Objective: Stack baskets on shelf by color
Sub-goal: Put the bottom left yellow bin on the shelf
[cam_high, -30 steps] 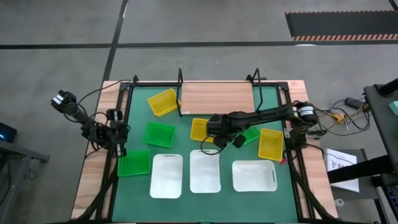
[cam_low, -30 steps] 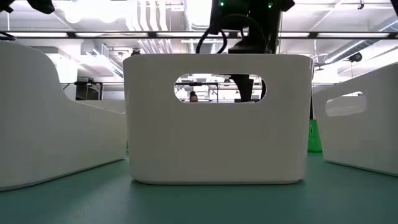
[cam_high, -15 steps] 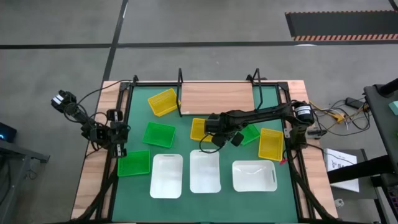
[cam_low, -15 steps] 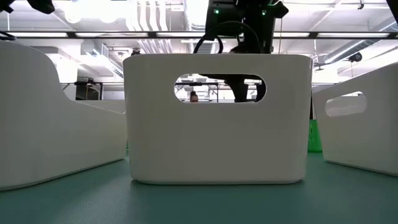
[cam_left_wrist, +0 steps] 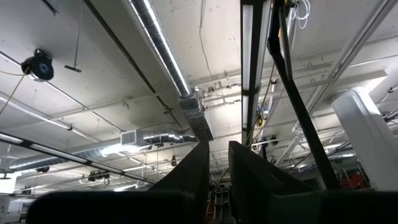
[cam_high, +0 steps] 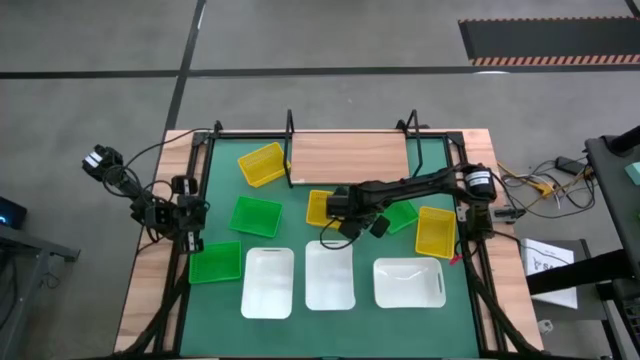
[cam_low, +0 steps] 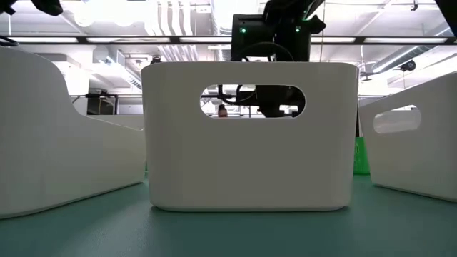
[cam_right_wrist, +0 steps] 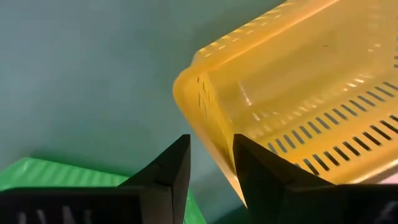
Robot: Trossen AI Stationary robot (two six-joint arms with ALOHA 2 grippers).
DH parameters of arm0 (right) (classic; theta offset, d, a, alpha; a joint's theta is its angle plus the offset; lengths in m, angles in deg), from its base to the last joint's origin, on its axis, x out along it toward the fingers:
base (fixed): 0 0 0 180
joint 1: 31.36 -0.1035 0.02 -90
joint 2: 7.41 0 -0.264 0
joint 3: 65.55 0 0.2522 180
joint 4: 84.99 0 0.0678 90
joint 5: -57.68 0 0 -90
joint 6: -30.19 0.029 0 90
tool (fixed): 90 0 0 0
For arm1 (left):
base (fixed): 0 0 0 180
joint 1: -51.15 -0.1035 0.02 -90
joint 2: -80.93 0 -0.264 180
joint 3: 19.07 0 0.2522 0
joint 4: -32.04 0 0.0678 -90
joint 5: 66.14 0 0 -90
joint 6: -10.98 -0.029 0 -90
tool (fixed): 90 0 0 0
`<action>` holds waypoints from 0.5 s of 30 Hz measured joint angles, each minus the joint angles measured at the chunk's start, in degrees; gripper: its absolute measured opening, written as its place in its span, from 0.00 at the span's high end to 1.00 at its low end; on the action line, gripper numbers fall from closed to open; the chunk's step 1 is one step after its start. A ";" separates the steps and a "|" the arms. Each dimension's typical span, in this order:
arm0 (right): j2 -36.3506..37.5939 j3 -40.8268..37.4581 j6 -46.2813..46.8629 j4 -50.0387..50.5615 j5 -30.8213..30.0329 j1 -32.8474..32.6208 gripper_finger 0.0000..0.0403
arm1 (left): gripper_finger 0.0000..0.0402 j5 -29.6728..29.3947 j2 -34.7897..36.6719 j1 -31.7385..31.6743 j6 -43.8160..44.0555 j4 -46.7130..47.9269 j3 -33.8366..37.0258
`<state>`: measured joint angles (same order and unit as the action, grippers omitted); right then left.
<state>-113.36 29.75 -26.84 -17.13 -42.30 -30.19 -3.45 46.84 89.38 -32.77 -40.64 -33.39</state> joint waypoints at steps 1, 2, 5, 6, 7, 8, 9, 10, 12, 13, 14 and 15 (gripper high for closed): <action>-0.04 -0.10 -0.10 0.01 0.04 0.00 0.73 | 0.89 0.00 0.00 0.00 0.00 -0.02 0.00; -0.06 -0.15 -0.53 0.00 0.12 0.00 0.74 | 0.89 0.01 0.00 0.00 0.01 -0.06 0.00; -0.04 -0.15 -1.06 -0.16 0.13 0.00 0.78 | 0.89 0.02 0.00 -0.01 0.00 -0.03 0.00; -0.04 -0.15 -1.07 -0.16 0.13 0.00 0.79 | 0.89 0.02 0.00 -0.01 0.00 -0.04 0.00; -0.02 -0.07 -1.07 -0.10 0.13 0.00 0.81 | 0.89 0.02 0.00 0.00 0.00 -0.03 0.00; 0.00 -0.01 -1.07 -0.14 0.13 0.00 0.83 | 0.89 0.02 0.00 0.01 0.00 -0.01 0.00; 0.04 0.08 -1.07 -0.15 0.13 0.00 0.84 | 0.89 0.02 0.00 -0.01 0.00 -0.03 0.00; 0.04 0.18 -1.08 -0.16 0.18 0.00 0.86 | 0.89 0.02 0.00 0.00 0.00 -0.03 0.00; 0.06 0.35 -1.07 -0.12 0.92 0.00 0.90 | 0.89 0.02 0.00 -0.01 0.00 -0.02 0.00; 0.08 0.47 -1.04 -0.08 1.51 0.00 0.93 | 0.89 0.02 0.00 -0.01 0.00 -0.03 0.00; 0.11 0.61 -0.91 -0.03 1.82 -0.02 0.95 | 0.89 0.02 0.00 0.01 0.00 -0.03 0.00; 0.26 0.70 -0.84 0.01 2.08 -0.02 0.96 | 0.89 0.02 0.00 0.00 0.00 -0.01 0.00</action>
<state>-113.10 30.45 -27.69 -17.12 -40.22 -30.21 -3.43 46.84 89.38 -32.77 -40.66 -33.39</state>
